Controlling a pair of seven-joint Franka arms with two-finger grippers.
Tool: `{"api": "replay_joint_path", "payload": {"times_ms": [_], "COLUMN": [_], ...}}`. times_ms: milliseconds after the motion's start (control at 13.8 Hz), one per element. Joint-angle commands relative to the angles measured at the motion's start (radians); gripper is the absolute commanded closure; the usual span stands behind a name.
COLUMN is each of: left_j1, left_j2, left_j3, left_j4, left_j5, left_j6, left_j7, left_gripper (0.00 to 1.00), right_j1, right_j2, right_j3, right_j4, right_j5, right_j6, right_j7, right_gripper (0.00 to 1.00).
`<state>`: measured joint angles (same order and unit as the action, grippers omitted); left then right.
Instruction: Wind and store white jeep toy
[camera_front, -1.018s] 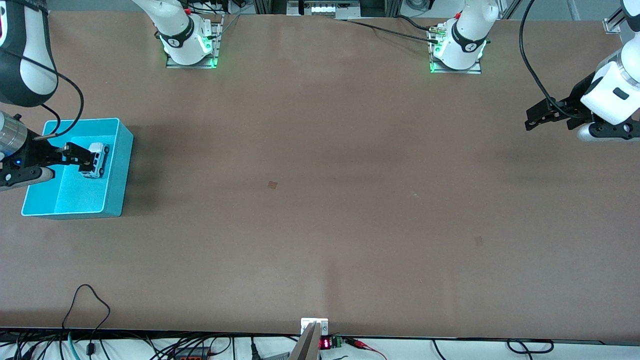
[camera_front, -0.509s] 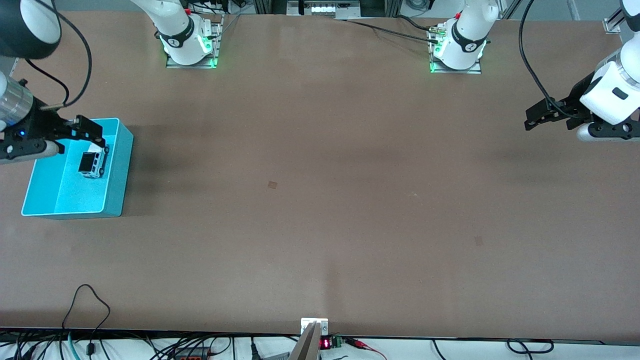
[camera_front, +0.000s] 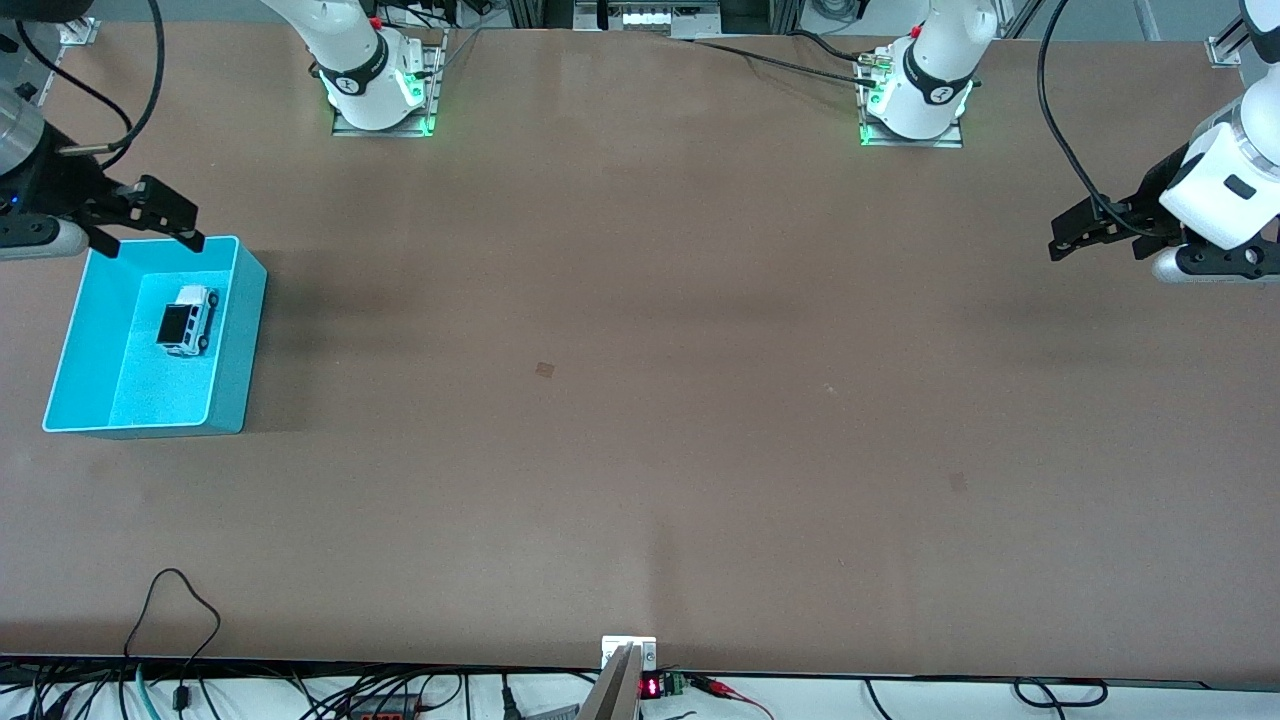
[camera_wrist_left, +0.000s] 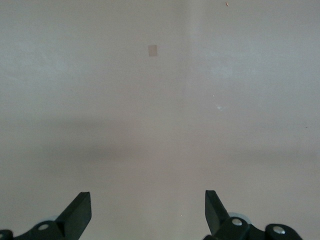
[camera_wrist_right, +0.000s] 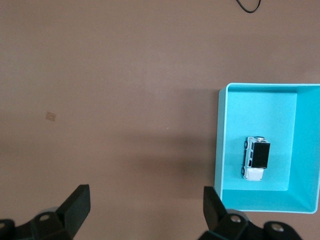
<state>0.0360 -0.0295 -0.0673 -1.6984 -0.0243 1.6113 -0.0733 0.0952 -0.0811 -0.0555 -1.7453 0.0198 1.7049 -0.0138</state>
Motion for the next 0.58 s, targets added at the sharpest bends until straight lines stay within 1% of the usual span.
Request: {"api": "replay_joint_path", "payload": {"times_ms": [0, 218, 364, 509], "left_j1": [-0.002, -0.002, -0.002, -0.002], "left_j2": [-0.007, -0.007, -0.007, -0.007], "left_j3": [-0.003, -0.005, -0.003, -0.003], "left_j4": [0.010, 0.016, 0.016, 0.014], "left_j5": [0.010, 0.010, 0.009, 0.010], "left_j6": [-0.014, -0.017, -0.016, -0.016], "left_j7": [-0.005, -0.006, -0.005, -0.005], "left_gripper": [0.00, 0.00, 0.00, 0.00], "right_j1": [-0.002, 0.000, -0.002, 0.001], "right_j2": [-0.006, -0.002, 0.024, 0.024], "right_j3": [0.008, 0.008, 0.008, 0.008], "right_j4": [0.021, 0.036, 0.081, 0.095], "right_j5": [0.005, -0.003, 0.002, 0.003], "right_j6": [-0.016, -0.011, -0.025, -0.039], "right_j7": [0.029, 0.022, 0.018, 0.029], "right_gripper": [0.00, 0.00, 0.00, 0.00]}}
